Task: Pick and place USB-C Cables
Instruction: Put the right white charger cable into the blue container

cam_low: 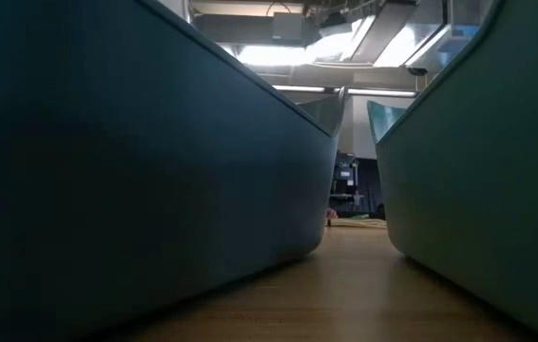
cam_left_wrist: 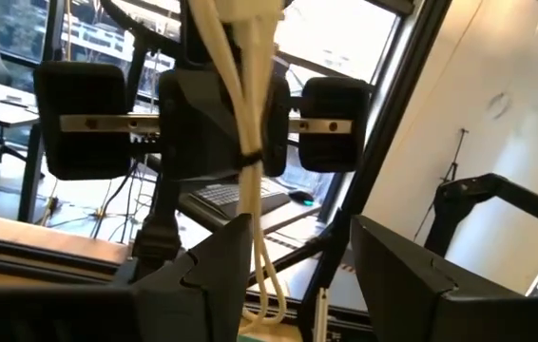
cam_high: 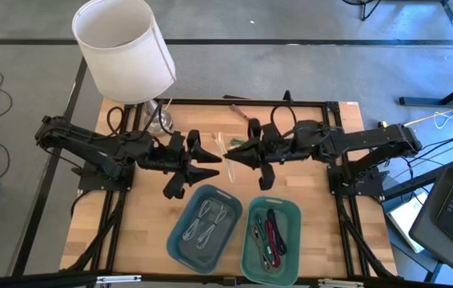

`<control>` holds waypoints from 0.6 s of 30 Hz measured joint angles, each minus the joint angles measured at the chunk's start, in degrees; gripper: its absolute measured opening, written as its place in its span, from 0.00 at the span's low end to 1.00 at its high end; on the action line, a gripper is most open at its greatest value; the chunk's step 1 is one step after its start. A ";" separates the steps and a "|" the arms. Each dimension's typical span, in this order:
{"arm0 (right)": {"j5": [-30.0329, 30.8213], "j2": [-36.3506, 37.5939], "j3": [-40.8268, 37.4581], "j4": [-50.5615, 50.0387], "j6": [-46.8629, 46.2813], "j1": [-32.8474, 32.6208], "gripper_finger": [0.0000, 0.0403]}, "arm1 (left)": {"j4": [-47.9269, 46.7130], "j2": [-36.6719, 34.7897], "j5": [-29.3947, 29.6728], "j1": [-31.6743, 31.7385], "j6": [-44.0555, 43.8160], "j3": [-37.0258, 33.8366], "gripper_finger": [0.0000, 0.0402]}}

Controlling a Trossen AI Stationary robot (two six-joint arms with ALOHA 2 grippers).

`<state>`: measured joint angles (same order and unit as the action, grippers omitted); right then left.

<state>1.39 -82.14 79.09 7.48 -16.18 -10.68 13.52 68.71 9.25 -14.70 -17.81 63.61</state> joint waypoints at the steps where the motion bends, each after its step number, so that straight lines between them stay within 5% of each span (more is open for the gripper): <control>1: -0.07 -0.07 0.00 0.23 -0.08 0.14 0.00 | 0.00 0.00 0.04 0.19 0.24 0.00 0.43; 18: -2.82 -1.32 0.04 4.42 -0.14 1.13 0.00 | -0.46 0.02 -2.53 3.54 -0.28 -0.02 0.43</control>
<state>-1.43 -83.46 79.13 11.89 -16.33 -9.54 13.06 68.73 6.72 -11.15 -18.09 63.59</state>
